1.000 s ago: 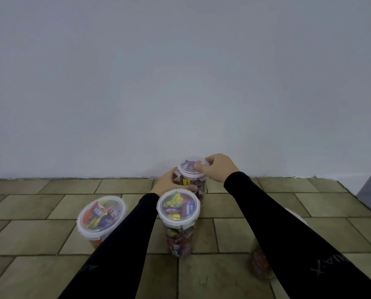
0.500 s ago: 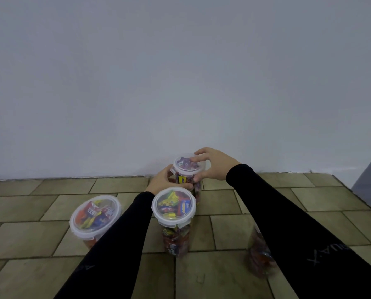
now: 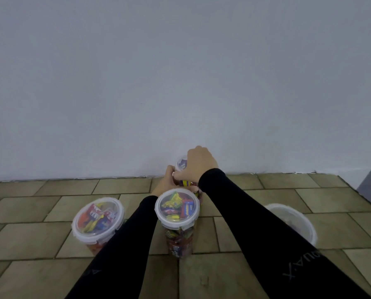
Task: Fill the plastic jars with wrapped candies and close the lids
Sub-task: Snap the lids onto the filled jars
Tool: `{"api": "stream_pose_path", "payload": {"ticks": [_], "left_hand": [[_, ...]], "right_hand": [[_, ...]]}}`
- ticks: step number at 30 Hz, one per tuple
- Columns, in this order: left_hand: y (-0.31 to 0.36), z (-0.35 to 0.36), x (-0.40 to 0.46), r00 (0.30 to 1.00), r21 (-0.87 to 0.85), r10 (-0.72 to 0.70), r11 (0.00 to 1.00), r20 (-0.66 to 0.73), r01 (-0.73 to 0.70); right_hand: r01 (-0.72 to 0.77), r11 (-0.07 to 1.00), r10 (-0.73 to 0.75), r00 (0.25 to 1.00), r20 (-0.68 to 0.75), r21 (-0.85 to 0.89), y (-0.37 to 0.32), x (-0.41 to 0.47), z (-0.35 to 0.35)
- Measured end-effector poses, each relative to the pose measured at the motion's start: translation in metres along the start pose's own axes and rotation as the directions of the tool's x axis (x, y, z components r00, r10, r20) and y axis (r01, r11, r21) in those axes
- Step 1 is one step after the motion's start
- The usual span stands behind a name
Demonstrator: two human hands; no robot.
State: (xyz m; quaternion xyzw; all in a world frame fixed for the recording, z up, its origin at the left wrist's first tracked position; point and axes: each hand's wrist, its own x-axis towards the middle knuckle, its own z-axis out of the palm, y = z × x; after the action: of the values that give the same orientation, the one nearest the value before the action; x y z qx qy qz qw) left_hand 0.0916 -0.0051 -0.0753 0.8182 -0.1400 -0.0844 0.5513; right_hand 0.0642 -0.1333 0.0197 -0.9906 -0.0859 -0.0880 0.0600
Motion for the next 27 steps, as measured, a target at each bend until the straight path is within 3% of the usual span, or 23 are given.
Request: {"api": "stream_pose_path", "payload": {"ticks": [3, 8, 12, 16, 19, 22, 27], "left_hand": [[0.001, -0.002, -0.002, 1.000, -0.003, 0.009, 1.000, -0.005, -0.009], [-0.003, 0.001, -0.004, 0.999, -0.014, 0.021, 1.000, -0.029, -0.022], [-0.002, 0.000, -0.003, 1.000, 0.041, 0.011, 0.999, -0.029, -0.010], [0.001, 0.000, -0.003, 1.000, 0.074, 0.024, 0.997, -0.011, -0.023], [0.007, 0.001, -0.006, 1.000, 0.140, 0.004, 0.990, -0.004, -0.004], [0.012, -0.006, -0.004, 0.998, 0.207, -0.056, 0.977, 0.024, 0.050], [0.044, -0.017, -0.003, 0.978, 0.484, -0.194, 0.865, 0.074, 0.135]], "right_hand": [[0.031, 0.998, -0.031, 1.000, -0.002, -0.061, 0.000, 0.000, 0.002], [0.049, 0.993, -0.060, 0.993, 0.106, 0.106, 0.014, 0.014, -0.003], [0.138, 0.989, -0.147, 0.973, 0.179, 0.062, 0.020, 0.021, 0.003], [0.112, 0.989, -0.126, 0.980, 0.152, 0.099, 0.019, 0.023, 0.013], [0.062, 0.982, -0.093, 0.982, 0.166, 0.180, 0.020, 0.025, 0.017], [0.085, 0.991, -0.102, 0.981, 0.167, 0.105, 0.021, 0.022, 0.014], [0.032, 0.992, -0.049, 0.989, 0.137, 0.124, 0.030, 0.008, 0.006]]}}
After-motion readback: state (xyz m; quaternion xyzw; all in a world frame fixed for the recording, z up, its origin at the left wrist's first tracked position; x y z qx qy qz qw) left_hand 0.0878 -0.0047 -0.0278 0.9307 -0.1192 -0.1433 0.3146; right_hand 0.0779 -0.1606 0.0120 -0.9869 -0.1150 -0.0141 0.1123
